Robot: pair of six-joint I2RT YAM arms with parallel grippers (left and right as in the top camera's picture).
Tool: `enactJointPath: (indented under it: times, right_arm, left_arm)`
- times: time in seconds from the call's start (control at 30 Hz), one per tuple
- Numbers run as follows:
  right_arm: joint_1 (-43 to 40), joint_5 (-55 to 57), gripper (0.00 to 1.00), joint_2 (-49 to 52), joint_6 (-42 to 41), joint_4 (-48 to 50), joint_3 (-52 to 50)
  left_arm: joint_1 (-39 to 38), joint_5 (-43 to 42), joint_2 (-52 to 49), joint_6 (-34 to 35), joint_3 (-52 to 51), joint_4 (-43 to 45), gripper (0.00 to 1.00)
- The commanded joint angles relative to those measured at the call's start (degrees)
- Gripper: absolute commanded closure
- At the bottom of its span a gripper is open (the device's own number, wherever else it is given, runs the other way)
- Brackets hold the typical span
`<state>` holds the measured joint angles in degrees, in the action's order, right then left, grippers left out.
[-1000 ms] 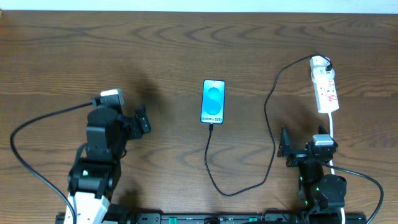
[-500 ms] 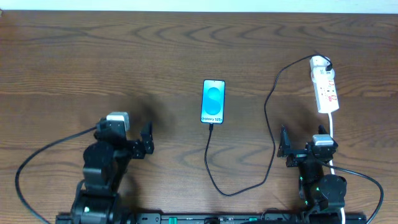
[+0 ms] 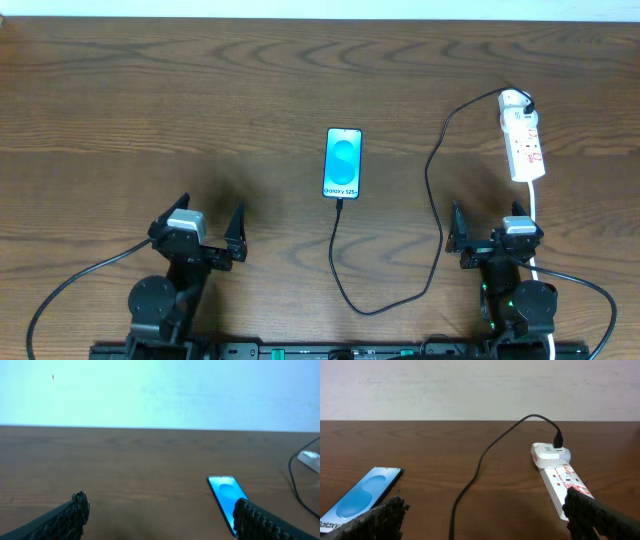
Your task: Plug charger to phone and switch on socket
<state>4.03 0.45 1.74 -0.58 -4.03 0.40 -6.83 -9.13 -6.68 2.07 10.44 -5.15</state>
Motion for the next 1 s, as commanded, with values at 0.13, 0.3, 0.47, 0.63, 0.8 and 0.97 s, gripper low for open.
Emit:
enactJointPath:
  times: [0.13, 0.3, 0.47, 0.63, 0.8, 0.97]
  right_arm:
    - [-0.31, 0.48, 0.01, -0.28, 0.68, -0.26, -0.11]
    - [-0.31, 0.48, 0.01, -0.28, 0.68, -0.26, -0.11]
    - [-0.31, 0.48, 0.01, -0.28, 0.68, -0.26, -0.11]
    - [-0.31, 0.48, 0.01, -0.28, 0.68, -0.26, -0.11]
    - [-0.31, 0.48, 0.01, -0.28, 0.68, -0.26, -0.11]
    - [-0.31, 0.48, 0.01, -0.28, 0.66, -0.26, -0.11]
  left_arm:
    - [0.66, -0.74, 4.85, -1.01, -5.9, 7.04, 0.06]
    - [2.43, -0.76, 6.6, -0.98, -8.98, 11.45, 0.06]
    - [3.58, -0.72, 6.62, -1.01, -10.23, 12.98, 0.06]
    - [5.86, 0.33, 6.62, -1.2, -10.23, 9.22, 0.06]
    - [6.45, 4.26, 6.62, -0.35, -10.23, 1.42, 0.06]
    - [6.45, 4.74, 6.62, -0.37, -10.23, 1.31, 0.06]
